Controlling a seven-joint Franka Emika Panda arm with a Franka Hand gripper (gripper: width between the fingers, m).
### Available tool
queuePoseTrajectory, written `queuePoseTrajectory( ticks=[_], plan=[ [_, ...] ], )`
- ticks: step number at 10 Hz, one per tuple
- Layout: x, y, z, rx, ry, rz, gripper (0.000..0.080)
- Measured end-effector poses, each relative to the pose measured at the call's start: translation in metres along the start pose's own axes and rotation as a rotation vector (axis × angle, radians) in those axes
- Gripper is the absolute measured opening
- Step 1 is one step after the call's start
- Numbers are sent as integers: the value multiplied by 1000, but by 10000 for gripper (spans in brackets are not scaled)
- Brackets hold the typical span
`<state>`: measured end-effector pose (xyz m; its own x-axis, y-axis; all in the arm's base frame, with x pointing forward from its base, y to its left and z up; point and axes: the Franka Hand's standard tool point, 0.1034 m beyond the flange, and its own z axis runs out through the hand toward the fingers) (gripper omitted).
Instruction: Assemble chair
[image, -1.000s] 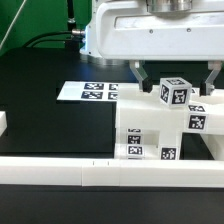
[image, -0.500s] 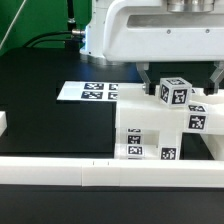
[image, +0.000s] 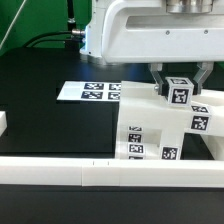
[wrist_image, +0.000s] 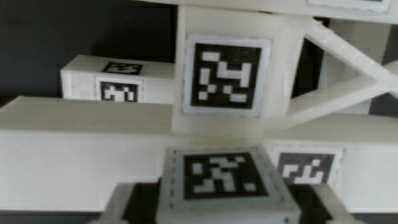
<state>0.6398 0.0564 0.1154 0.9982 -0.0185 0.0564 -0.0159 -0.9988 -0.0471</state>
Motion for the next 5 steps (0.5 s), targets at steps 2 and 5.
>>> queuePoseTrajectory(
  ticks=[2,5],
  plan=[
    [2,1,1,39,23,320,278],
    [5,0,1,69,43,572,278]
  ],
)
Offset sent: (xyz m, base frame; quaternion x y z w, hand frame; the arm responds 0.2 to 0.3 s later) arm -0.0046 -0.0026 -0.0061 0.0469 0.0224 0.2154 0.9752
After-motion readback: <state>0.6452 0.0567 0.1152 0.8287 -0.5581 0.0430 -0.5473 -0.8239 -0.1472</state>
